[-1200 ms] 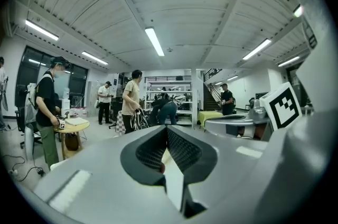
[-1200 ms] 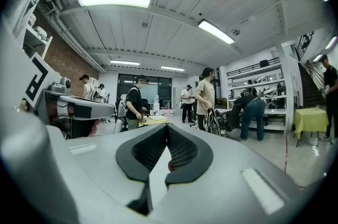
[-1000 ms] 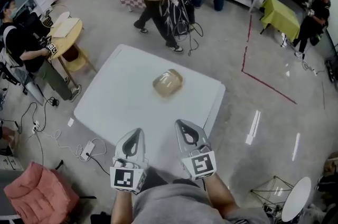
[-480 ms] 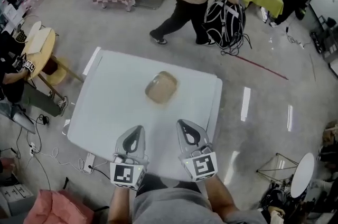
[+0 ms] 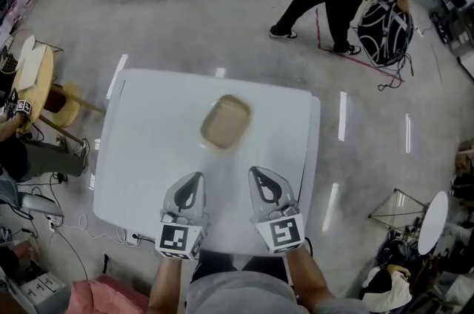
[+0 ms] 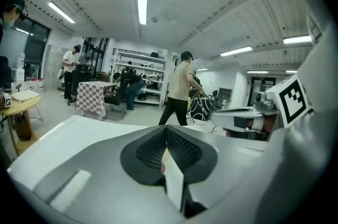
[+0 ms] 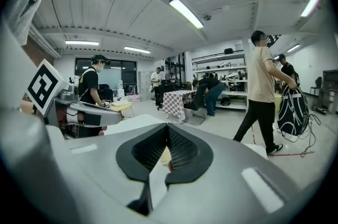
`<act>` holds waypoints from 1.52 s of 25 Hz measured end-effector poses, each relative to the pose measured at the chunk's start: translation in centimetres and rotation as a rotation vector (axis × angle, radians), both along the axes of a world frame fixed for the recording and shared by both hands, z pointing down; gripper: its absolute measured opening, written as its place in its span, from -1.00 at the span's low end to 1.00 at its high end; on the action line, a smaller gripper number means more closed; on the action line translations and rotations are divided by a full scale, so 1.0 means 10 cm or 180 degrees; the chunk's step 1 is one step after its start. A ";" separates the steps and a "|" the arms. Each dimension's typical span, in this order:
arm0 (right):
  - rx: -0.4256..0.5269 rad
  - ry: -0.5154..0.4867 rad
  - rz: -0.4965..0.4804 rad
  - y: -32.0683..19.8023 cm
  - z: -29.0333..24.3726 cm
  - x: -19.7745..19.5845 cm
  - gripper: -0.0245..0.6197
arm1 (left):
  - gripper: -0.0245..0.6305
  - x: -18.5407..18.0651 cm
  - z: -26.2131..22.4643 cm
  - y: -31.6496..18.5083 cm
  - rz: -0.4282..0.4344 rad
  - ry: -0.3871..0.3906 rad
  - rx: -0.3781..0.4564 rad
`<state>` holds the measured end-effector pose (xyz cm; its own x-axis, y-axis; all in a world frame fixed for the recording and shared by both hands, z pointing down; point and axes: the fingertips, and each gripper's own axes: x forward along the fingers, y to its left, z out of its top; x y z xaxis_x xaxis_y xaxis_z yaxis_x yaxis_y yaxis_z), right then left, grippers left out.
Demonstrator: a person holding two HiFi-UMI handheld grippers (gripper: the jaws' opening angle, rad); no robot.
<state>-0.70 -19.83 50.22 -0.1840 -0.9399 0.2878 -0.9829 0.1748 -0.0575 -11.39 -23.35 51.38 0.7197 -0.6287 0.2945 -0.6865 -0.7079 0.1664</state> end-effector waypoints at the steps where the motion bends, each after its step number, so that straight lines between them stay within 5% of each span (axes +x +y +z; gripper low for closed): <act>1: -0.0029 0.0000 0.0015 -0.03 0.06 0.00 -0.91 | -0.89 0.01 0.07 -0.04 0.0024 -0.0030 -0.0015; 18: -0.0425 -0.0099 0.0092 -0.51 0.90 -0.06 -0.91 | -0.89 0.06 0.96 -0.61 0.0045 -0.0226 -0.0355; 26: -0.0500 -0.0051 0.0230 -0.55 0.97 0.07 -0.91 | -0.88 -0.03 1.28 -0.80 -0.0278 -0.0030 -0.0975; 29: -0.0519 0.0012 0.0263 -0.56 0.99 0.09 -0.91 | -0.56 -0.01 1.32 -0.85 -0.0248 0.0209 -0.1211; 38: -0.0530 0.0110 0.0281 -0.59 1.03 0.10 -0.91 | -0.24 0.14 1.52 -0.80 -0.0078 0.0415 -0.1699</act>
<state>0.30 -25.71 60.54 -0.0903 -0.8908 0.4454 -0.9959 0.0789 -0.0442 -9.97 -31.34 66.61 0.7586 -0.4334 0.4865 -0.6514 -0.4858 0.5828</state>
